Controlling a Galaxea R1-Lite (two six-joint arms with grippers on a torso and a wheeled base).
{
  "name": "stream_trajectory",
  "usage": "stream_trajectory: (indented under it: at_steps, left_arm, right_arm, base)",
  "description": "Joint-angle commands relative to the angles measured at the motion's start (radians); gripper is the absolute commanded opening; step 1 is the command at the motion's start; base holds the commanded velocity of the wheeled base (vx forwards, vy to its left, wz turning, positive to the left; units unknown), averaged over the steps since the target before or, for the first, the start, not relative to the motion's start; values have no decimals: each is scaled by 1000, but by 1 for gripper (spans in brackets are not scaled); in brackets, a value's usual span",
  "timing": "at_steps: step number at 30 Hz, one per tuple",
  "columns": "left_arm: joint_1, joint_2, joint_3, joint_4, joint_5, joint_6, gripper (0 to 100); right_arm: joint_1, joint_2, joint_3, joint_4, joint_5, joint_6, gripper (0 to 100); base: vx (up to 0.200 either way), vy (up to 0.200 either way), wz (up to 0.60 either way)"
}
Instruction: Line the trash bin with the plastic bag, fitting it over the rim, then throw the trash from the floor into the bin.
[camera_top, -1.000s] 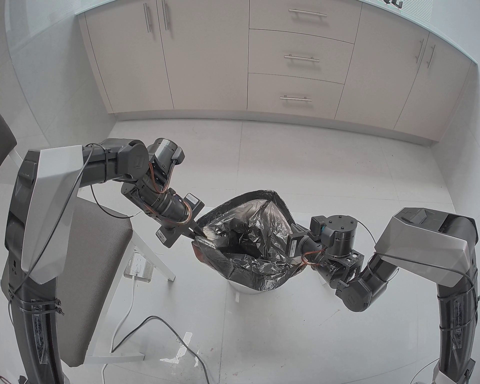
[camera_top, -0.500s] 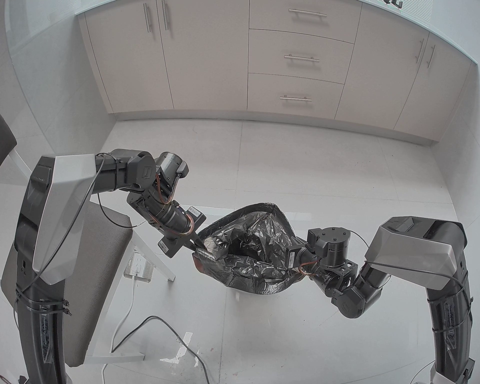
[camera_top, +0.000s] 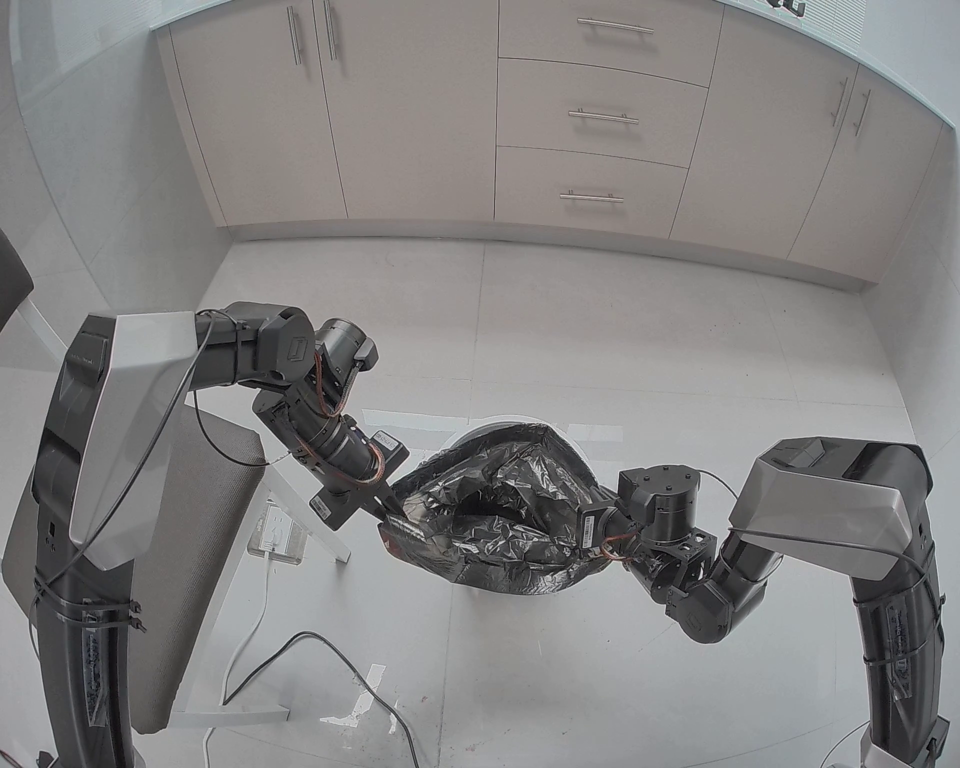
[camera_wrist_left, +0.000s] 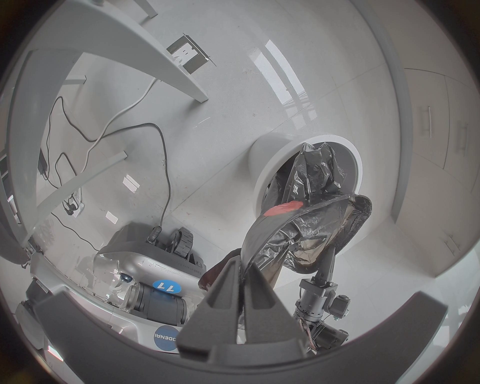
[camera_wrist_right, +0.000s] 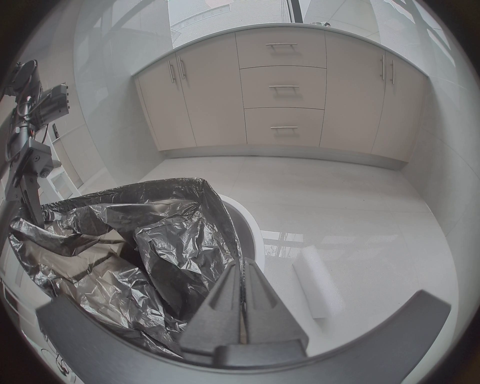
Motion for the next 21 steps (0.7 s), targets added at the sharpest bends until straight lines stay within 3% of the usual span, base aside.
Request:
stream_trajectory:
  at_steps: [1,21]
  left_arm:
    - [-13,-5,0,9,1,-2,0]
    - [-13,12,0,57,0,10,0]
  right_arm:
    - [3,-11,17,1,0,-1,0]
    - [5,-8,61,1,6,-1,0]
  base:
    - [0,0,0]
    - [0,0,0]
